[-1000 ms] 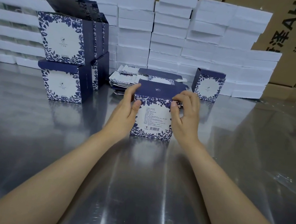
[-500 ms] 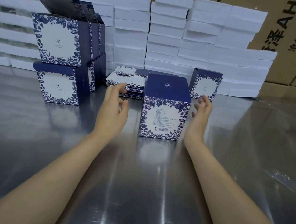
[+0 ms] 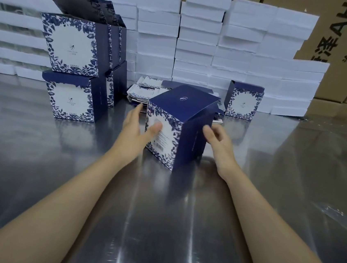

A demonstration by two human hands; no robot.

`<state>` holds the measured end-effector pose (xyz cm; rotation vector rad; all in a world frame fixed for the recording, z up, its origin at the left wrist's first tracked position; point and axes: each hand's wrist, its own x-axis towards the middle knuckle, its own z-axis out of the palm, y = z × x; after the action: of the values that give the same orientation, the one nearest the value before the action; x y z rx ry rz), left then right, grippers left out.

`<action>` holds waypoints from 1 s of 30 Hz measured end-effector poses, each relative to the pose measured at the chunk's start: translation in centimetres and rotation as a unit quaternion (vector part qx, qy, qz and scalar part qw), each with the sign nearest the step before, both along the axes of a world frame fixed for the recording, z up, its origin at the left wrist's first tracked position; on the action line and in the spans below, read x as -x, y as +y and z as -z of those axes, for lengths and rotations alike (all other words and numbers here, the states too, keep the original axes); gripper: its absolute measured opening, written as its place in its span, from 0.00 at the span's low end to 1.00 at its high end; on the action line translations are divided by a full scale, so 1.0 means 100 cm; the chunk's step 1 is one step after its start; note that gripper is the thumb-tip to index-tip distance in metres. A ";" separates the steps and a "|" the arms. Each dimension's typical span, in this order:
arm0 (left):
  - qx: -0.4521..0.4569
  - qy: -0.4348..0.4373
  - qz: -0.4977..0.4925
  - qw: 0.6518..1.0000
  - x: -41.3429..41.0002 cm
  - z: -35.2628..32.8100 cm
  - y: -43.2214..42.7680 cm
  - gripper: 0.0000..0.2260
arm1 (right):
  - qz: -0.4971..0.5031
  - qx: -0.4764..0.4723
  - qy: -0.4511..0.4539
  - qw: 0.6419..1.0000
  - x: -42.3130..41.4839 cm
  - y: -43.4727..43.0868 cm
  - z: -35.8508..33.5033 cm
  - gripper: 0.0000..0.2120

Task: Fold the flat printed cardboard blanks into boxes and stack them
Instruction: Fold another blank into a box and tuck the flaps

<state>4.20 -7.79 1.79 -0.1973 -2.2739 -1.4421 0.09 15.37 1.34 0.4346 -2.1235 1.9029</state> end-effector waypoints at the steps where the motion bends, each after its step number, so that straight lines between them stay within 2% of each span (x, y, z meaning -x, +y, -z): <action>1: 0.002 0.029 -0.051 0.998 0.002 0.000 0.000 0.28 | 0.017 0.030 -0.001 0.999 -0.001 -0.001 -0.001 0.16; 3: -0.026 0.101 -0.111 0.988 0.003 -0.005 0.000 0.17 | 0.048 0.113 -0.020 0.992 -0.002 0.001 -0.006 0.22; 5: -0.096 0.121 -0.093 0.984 0.001 -0.014 0.002 0.10 | 0.068 0.131 -0.026 0.989 0.001 0.004 -0.004 0.22; 7: -0.160 0.086 -0.035 0.983 -0.002 -0.020 0.007 0.11 | 0.073 0.068 -0.016 0.995 0.001 0.001 -0.002 0.11; 8: -0.159 0.075 -0.009 0.984 -0.004 -0.021 0.010 0.12 | 0.055 0.040 -0.014 0.998 0.001 -0.001 0.000 0.03; 11: -0.112 0.063 0.027 0.991 -0.009 -0.020 0.014 0.14 | 0.018 0.016 -0.010 1.000 -0.002 -0.005 0.000 0.31; 12: -0.108 0.063 0.025 0.992 -0.010 -0.020 0.014 0.14 | 0.012 0.018 0.000 1.000 -0.002 -0.005 0.000 0.36; 16: -0.120 0.036 -0.001 0.992 -0.011 -0.027 0.011 0.15 | 0.015 -0.035 0.070 0.997 -0.009 -0.005 -0.004 0.31; 21: -0.056 0.039 -0.043 0.997 -0.015 -0.040 0.002 0.13 | 0.037 -0.041 0.112 0.992 -0.015 -0.014 -0.005 0.51; 22: -0.055 0.035 -0.039 0.997 -0.013 -0.041 0.000 0.10 | 0.045 -0.059 0.134 0.988 -0.016 -0.015 -0.006 0.52; 25: -0.058 0.010 -0.023 0.998 -0.012 -0.045 -0.002 0.04 | 0.058 -0.108 0.201 0.972 -0.023 -0.017 -0.009 0.45; 30: -0.074 -0.006 -0.008 0.997 -0.011 -0.049 0.004 0.08 | 0.046 -0.098 0.227 0.968 -0.025 -0.018 -0.008 0.29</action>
<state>5.25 -7.38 6.74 -0.1244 -2.1609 -1.6000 2.63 13.54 2.09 0.7203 -1.9830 1.3817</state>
